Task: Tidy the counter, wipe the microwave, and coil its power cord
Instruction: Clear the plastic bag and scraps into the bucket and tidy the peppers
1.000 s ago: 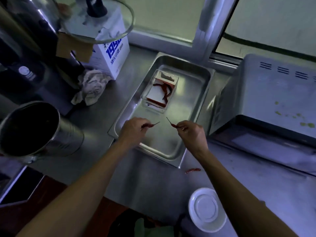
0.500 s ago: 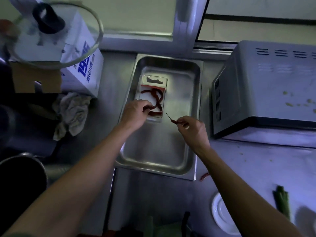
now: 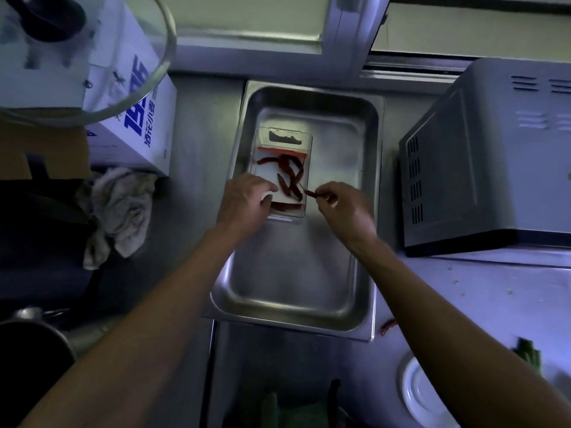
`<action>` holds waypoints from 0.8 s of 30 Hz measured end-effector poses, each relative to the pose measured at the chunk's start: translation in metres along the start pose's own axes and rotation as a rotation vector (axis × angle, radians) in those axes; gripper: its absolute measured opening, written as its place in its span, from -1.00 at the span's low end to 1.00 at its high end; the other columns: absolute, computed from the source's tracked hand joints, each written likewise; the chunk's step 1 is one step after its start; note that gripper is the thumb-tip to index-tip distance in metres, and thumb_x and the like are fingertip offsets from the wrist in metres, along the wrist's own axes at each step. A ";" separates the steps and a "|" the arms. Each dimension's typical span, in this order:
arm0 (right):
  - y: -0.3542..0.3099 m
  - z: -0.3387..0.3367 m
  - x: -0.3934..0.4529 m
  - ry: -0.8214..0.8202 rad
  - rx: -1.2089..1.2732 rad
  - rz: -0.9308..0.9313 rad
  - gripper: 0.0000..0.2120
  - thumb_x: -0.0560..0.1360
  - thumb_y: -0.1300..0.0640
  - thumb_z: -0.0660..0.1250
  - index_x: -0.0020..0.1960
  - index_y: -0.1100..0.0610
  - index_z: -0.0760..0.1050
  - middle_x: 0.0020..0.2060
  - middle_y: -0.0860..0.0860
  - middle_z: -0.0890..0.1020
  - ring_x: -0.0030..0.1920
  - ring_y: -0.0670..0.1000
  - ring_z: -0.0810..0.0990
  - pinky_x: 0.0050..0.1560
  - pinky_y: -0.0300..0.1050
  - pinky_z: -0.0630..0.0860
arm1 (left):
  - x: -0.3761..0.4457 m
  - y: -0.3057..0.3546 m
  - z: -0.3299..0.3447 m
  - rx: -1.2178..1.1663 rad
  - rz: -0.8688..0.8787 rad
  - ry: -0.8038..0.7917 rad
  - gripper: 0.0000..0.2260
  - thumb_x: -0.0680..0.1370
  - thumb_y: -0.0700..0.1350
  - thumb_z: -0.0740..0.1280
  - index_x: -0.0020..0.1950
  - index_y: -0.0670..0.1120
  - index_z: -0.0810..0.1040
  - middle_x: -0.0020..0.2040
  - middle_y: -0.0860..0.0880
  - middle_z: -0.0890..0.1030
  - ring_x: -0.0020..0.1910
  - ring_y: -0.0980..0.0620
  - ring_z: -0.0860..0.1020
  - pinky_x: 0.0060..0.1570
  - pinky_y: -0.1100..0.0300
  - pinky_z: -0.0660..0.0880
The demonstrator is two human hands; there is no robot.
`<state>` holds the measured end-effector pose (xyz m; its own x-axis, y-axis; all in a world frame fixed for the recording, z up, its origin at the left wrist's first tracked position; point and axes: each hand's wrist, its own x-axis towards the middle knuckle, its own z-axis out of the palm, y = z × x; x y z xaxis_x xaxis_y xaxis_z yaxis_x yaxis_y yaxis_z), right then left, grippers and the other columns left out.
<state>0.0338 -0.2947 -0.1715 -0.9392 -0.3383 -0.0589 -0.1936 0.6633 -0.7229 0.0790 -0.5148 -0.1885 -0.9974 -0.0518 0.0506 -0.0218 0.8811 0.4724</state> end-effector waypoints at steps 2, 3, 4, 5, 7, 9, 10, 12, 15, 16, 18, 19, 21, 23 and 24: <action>-0.008 0.009 0.015 -0.019 -0.042 -0.016 -0.85 0.54 0.18 0.36 0.08 0.09 0.64 -0.06 -0.01 0.67 -0.08 -0.03 0.59 0.00 0.04 0.58 | -0.005 -0.006 -0.001 0.012 0.026 -0.008 -0.81 0.47 -0.26 0.41 0.06 -0.12 0.69 0.01 -0.06 0.70 0.10 -0.13 0.59 0.10 -0.11 0.48; -0.013 0.014 0.022 -0.031 -0.068 -0.021 -0.84 0.54 0.17 0.36 0.09 0.07 0.63 -0.04 -0.02 0.67 -0.06 -0.03 0.59 0.01 0.04 0.58 | -0.008 -0.008 -0.001 0.021 0.037 -0.002 -0.81 0.47 -0.26 0.41 0.05 -0.12 0.69 0.01 -0.06 0.70 0.10 -0.12 0.59 0.09 -0.10 0.48; -0.018 0.018 0.029 -0.039 -0.088 -0.030 -0.84 0.54 0.16 0.36 0.10 0.06 0.63 -0.02 -0.01 0.67 -0.04 -0.01 0.59 0.01 0.05 0.58 | -0.010 -0.011 -0.001 0.031 0.044 0.012 -0.82 0.46 -0.26 0.41 0.04 -0.11 0.69 0.00 -0.05 0.69 0.08 -0.12 0.59 0.07 -0.08 0.47; -0.023 0.023 0.035 -0.039 -0.101 -0.051 -0.84 0.54 0.16 0.36 0.10 0.07 0.63 -0.02 0.01 0.67 -0.03 0.02 0.59 -0.01 0.06 0.58 | -0.013 -0.014 -0.002 0.042 0.049 0.031 -0.83 0.46 -0.27 0.41 0.02 -0.11 0.69 -0.01 -0.05 0.69 0.07 -0.12 0.59 0.04 -0.04 0.46; -0.033 0.033 0.045 -0.040 -0.132 -0.106 -0.85 0.53 0.18 0.35 0.06 0.11 0.64 -0.05 0.04 0.67 -0.05 0.06 0.59 -0.05 0.09 0.56 | -0.018 -0.018 -0.001 0.073 0.078 0.063 -0.84 0.46 -0.26 0.39 -0.01 -0.10 0.69 -0.02 -0.03 0.68 0.06 -0.09 0.59 -0.02 0.04 0.39; -0.039 0.042 0.051 -0.056 -0.192 -0.140 -0.85 0.52 0.22 0.33 0.04 0.14 0.64 -0.08 0.06 0.66 -0.05 0.09 0.58 -0.08 0.10 0.52 | -0.021 -0.022 0.000 0.094 0.117 0.074 -0.86 0.49 -0.24 0.37 -0.01 -0.10 0.68 -0.01 -0.01 0.67 0.07 -0.07 0.57 -0.04 0.06 0.36; -0.041 0.046 0.054 -0.065 -0.224 -0.148 -0.84 0.52 0.24 0.32 0.04 0.15 0.64 -0.09 0.07 0.66 -0.05 0.11 0.57 -0.07 0.11 0.50 | -0.022 -0.023 0.000 0.093 0.125 0.076 -0.85 0.50 -0.23 0.36 0.00 -0.09 0.68 0.00 0.00 0.66 0.08 -0.06 0.56 -0.04 0.06 0.36; -0.043 0.052 0.055 -0.078 -0.274 -0.162 -0.82 0.53 0.25 0.30 0.07 0.16 0.64 -0.07 0.09 0.66 -0.03 0.12 0.56 -0.04 0.12 0.49 | -0.024 -0.025 0.000 0.090 0.126 0.076 -0.85 0.51 -0.21 0.35 0.01 -0.08 0.69 0.00 0.00 0.66 0.09 -0.05 0.55 -0.03 0.06 0.35; -0.041 0.052 0.049 -0.049 -0.299 -0.183 -0.84 0.55 0.24 0.31 0.05 0.15 0.65 -0.07 0.07 0.67 -0.03 0.12 0.56 -0.02 0.12 0.50 | -0.027 -0.025 -0.001 0.083 0.121 0.080 -0.86 0.51 -0.22 0.36 0.01 -0.09 0.69 -0.01 0.00 0.66 0.08 -0.06 0.55 -0.03 0.05 0.36; -0.039 0.050 0.045 -0.035 -0.290 -0.175 -0.85 0.54 0.23 0.32 0.05 0.15 0.65 -0.07 0.07 0.68 -0.02 0.13 0.56 -0.01 0.12 0.50 | -0.028 -0.024 -0.003 0.078 0.119 0.079 -0.86 0.51 -0.23 0.36 0.00 -0.09 0.69 -0.01 -0.01 0.67 0.07 -0.06 0.55 -0.04 0.05 0.36; -0.038 0.043 0.034 -0.016 -0.277 -0.158 -0.83 0.54 0.22 0.33 0.08 0.16 0.65 -0.02 0.09 0.69 0.02 0.15 0.58 0.03 0.13 0.50 | -0.032 -0.020 -0.007 0.066 0.113 0.071 -0.86 0.51 -0.24 0.36 0.00 -0.11 0.69 -0.02 -0.03 0.68 0.06 -0.09 0.56 -0.04 0.03 0.39; -0.036 0.038 0.027 -0.004 -0.276 -0.154 -0.82 0.54 0.23 0.33 0.09 0.17 0.65 -0.02 0.11 0.69 0.02 0.16 0.58 0.04 0.13 0.50 | -0.035 -0.017 -0.009 0.058 0.111 0.064 -0.86 0.50 -0.25 0.37 -0.01 -0.12 0.68 -0.02 -0.04 0.68 0.05 -0.11 0.56 -0.05 0.01 0.41; -0.032 0.027 0.008 0.029 -0.255 -0.157 -0.82 0.53 0.26 0.35 0.10 0.20 0.65 -0.01 0.13 0.69 0.01 0.15 0.60 0.04 0.10 0.52 | -0.039 -0.009 -0.014 0.033 0.098 0.048 -0.87 0.51 -0.24 0.37 0.00 -0.13 0.68 -0.01 -0.06 0.68 0.04 -0.15 0.56 -0.05 -0.02 0.43; -0.027 0.014 -0.015 0.036 -0.221 -0.128 -0.81 0.53 0.24 0.36 0.12 0.19 0.64 0.02 0.11 0.69 0.02 0.13 0.60 0.03 0.06 0.54 | -0.045 0.003 -0.016 0.027 0.082 0.006 -0.86 0.54 -0.20 0.35 0.05 -0.13 0.67 0.02 -0.08 0.67 0.08 -0.15 0.55 0.02 -0.04 0.44; -0.023 0.007 -0.027 0.040 -0.202 -0.102 -0.80 0.52 0.24 0.35 0.12 0.17 0.64 0.04 0.09 0.68 0.02 0.12 0.60 0.02 0.05 0.55 | -0.048 0.011 -0.016 0.032 0.080 -0.013 -0.83 0.55 -0.18 0.34 0.09 -0.13 0.66 0.05 -0.08 0.67 0.10 -0.15 0.55 0.06 -0.04 0.44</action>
<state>0.0656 -0.3060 -0.1580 -0.9215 -0.3867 0.0373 -0.3373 0.7488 -0.5706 0.1280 -0.5104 -0.1723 -0.9968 0.0256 0.0752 0.0562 0.8966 0.4394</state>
